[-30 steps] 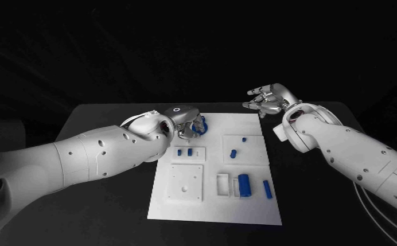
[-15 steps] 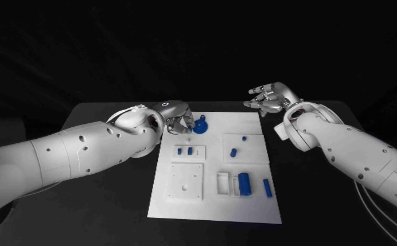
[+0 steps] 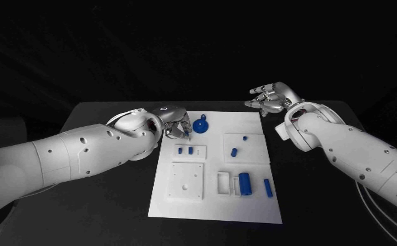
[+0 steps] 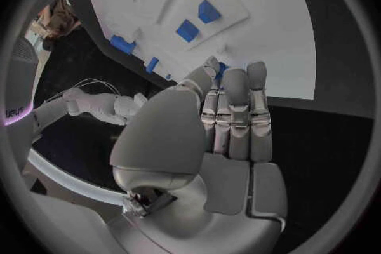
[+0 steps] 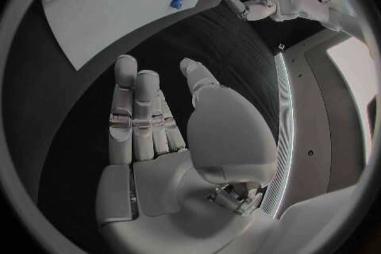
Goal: Assemble the parts on the task board
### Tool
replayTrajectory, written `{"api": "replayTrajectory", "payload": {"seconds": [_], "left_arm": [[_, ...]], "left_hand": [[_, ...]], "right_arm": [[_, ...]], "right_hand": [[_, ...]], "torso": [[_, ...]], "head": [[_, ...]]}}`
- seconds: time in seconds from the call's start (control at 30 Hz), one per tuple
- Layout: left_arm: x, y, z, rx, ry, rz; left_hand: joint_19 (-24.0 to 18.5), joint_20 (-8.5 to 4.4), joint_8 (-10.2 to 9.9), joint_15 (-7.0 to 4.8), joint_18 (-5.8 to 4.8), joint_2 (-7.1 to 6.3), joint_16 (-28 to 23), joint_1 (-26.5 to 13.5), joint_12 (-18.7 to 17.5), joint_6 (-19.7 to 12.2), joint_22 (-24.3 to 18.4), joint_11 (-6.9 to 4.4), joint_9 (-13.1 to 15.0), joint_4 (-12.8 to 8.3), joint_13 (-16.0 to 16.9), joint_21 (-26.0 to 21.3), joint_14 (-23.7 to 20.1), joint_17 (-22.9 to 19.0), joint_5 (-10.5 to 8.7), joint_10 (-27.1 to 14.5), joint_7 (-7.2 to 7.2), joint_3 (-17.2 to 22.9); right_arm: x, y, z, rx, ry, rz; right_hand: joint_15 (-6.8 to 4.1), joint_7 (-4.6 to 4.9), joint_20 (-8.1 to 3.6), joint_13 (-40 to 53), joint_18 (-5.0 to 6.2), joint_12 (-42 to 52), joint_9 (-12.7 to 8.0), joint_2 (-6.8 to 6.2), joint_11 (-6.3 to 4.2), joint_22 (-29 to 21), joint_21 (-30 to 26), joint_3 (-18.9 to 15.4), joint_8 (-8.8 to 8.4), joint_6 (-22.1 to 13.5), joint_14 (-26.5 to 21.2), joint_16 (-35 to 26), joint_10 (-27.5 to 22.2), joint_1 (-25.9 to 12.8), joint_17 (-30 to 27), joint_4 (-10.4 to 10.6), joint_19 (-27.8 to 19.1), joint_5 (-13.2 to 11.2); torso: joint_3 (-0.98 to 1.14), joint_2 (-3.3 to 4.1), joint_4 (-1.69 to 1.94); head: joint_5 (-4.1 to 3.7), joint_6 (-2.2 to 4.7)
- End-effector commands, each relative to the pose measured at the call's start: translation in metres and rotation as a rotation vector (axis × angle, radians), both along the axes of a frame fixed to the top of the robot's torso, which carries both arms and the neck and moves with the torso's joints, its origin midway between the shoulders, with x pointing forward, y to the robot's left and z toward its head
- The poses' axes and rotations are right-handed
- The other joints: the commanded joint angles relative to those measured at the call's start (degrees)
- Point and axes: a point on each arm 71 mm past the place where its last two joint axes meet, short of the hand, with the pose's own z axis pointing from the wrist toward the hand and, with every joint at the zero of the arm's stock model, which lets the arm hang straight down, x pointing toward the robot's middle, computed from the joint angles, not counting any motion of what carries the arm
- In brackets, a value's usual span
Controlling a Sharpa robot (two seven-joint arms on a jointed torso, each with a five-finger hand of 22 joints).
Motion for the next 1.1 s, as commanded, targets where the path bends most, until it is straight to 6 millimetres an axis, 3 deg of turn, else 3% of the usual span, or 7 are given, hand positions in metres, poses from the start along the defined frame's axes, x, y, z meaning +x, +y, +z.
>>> {"api": "replayTrajectory", "payload": {"seconds": [0.03, 1.1], "left_arm": [[0.0, 0.0, -0.003, 0.009, 0.019, -0.003], [-0.003, -0.004, -0.014, 0.02, 0.039, -0.012]], "left_hand": [[-0.18, -0.17, -0.17, 0.02, 0.56, 0.36, -0.16, 0.34, 0.27, 0.23, 1.14, -0.53, 0.01, -0.23, 0.18, 0.29, 0.31, 0.05, 0.14, 0.98, 0.1, -0.15], [-0.17, -0.16, -0.16, 0.02, 0.55, 0.47, -0.36, 0.35, 0.27, 0.11, 1.11, -0.5, 0.02, -0.13, 0.18, 0.23, 0.3, 0.17, 0.09, 0.88, 0.12, -0.3]], "right_arm": [[0.0, 0.002, 0.0, 0.001, -0.001, 0.014], [0.0, 0.002, 0.0, 0.002, -0.001, 0.014]], "right_hand": [[0.34, 0.21, 0.3, -0.06, 1.1, -0.23, 0.08, 0.19, 0.21, 0.09, -0.17, -0.16, -0.11, 0.19, -0.17, 0.37, 0.11, -0.28, -0.04, 0.12, 1.59, 0.26], [0.35, 0.22, 0.31, -0.06, 1.09, -0.23, 0.08, 0.21, 0.21, 0.09, -0.26, -0.13, -0.11, 0.29, -0.25, 0.35, 0.1, -0.29, -0.1, 0.11, 1.56, 0.27]], "torso": [[0.06, 0.0, -0.03], [0.07, 0.0, -0.02]], "head": [[-0.04, -0.1], [-0.2, -0.16]]}}
